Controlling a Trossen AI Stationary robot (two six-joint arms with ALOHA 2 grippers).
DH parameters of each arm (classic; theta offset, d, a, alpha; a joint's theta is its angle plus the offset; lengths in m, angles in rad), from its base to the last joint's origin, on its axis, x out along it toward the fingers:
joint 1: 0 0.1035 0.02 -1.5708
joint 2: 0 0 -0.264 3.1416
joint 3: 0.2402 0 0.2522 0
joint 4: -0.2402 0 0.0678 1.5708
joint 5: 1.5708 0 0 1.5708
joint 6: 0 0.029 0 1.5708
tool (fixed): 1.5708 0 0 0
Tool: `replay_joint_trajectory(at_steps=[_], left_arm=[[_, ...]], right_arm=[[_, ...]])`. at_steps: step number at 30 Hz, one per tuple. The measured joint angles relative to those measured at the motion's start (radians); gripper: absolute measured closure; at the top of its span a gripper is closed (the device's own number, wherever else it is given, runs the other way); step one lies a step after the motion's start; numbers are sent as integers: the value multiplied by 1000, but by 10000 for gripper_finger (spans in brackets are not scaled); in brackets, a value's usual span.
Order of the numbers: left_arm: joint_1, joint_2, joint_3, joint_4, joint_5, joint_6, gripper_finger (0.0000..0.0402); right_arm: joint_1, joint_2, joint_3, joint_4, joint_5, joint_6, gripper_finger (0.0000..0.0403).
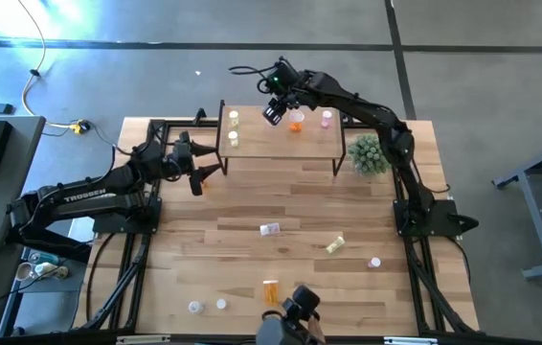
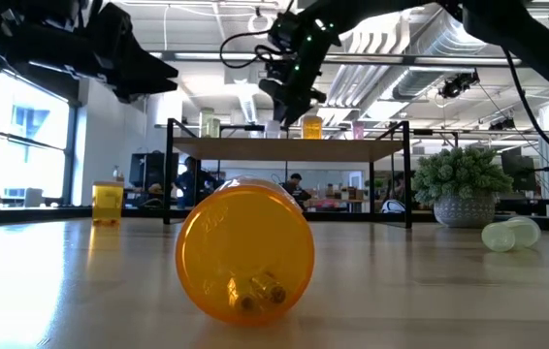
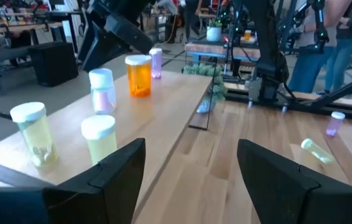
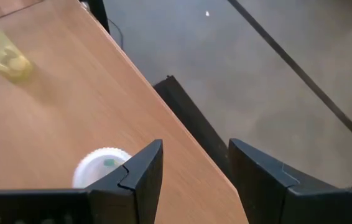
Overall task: Pick and place medicine bottles onto shelf by color
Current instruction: Adjust the transparent pill bottle on the shelf
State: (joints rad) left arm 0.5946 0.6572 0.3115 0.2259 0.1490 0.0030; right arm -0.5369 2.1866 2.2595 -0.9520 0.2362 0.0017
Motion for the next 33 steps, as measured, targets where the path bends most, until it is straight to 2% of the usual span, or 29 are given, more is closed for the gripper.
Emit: replay_joint_trajectory(at_steps=[13,21,26,33], left_arm=[[0,1,0,-19,-3,10,156],[0,1,0,-16,-3,9,156],[0,1,0,-15,-3,9,156],[0,1,0,-17,-3,9,156]], right_arm=[[0,19,0,-51,-1,25,229],[2,18,0,-45,-63,25,229],[3,18,0,-40,-140,21,229],[3,18,0,-30,-107,20,229]])
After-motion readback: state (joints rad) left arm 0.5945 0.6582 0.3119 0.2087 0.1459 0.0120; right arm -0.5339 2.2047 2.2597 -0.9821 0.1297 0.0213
